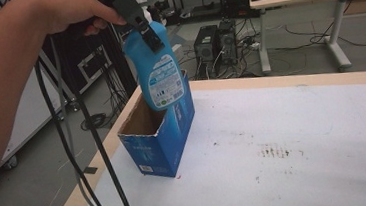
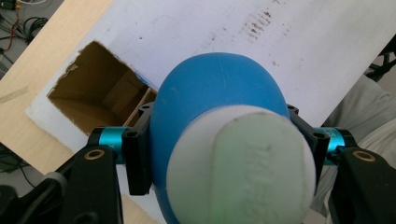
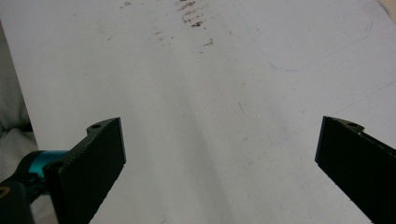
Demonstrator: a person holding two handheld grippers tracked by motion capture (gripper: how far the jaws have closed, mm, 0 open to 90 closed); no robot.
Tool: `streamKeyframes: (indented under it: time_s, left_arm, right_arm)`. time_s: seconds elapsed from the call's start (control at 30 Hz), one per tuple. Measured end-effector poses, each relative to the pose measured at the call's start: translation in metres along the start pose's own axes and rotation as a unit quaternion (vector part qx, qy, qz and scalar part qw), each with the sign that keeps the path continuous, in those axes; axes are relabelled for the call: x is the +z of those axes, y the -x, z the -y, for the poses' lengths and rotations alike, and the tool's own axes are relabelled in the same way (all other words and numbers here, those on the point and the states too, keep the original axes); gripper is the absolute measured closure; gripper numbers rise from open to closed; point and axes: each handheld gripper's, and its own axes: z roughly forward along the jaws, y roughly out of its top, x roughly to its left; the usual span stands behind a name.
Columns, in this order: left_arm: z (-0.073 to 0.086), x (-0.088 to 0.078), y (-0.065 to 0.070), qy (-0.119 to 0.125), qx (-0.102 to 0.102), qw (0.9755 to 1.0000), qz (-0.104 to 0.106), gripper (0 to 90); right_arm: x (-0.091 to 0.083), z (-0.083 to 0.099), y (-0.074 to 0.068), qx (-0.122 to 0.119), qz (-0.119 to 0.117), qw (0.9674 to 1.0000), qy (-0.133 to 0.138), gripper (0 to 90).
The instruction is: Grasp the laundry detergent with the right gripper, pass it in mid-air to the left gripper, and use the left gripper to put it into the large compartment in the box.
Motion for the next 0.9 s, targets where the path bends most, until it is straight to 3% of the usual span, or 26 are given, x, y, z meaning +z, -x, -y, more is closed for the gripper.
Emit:
streamKeyframes:
  time_s: [0.2,0.37,0.9]
  left_arm:
    - [0.012,-0.009,-0.007,0.006,-0.011,0.9999,-0.01,37.7]
    - [0.019,-0.009,-0.01,0.001,-0.008,0.9998,-0.018,37.7]
    - [0.048,0.022,-0.027,-0.014,-0.01,0.9997,-0.02,37.7]
  right_arm:
    - [0.002,-0.001,0.001,0.001,0.002,1.0,0.0,1.1]
    - [0.003,-0.002,0.001,0.0,0.001,1.0,0.001,1.1]
    - [0.006,-0.003,0.001,0.004,0.003,1.0,-0.003,1.1]
